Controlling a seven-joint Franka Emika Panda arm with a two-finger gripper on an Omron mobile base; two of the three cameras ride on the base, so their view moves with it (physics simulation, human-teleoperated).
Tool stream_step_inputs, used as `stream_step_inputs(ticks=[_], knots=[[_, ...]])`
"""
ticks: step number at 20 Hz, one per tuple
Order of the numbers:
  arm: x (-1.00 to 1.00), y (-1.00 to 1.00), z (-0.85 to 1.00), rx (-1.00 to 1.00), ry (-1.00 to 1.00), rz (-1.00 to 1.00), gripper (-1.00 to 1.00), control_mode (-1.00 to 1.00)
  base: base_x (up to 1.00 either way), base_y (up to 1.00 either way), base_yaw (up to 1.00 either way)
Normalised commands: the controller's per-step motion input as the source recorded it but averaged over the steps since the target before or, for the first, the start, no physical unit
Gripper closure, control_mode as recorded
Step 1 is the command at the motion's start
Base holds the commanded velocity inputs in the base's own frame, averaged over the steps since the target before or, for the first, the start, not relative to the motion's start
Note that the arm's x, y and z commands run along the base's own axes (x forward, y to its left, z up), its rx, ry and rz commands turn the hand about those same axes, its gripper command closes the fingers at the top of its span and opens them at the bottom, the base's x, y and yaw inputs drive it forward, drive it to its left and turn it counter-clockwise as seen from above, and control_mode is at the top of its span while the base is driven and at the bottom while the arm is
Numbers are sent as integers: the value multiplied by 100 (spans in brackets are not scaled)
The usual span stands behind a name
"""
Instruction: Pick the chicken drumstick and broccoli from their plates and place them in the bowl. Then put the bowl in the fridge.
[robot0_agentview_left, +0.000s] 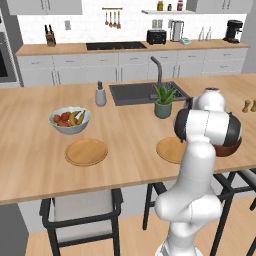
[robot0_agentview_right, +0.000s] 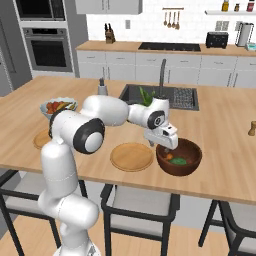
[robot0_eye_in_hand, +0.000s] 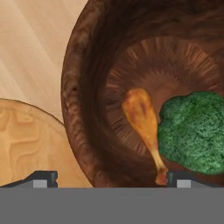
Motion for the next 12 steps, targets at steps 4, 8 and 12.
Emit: stream_step_inputs(ticks=[4,8,12], knots=[[12,0,0,0,2,18,-100,-100,0,0,0],[3,0,-1,0,5,23,-100,-100,0,0,0],[0,0,-20,0,5,22,-100,-100,0,0,0]])
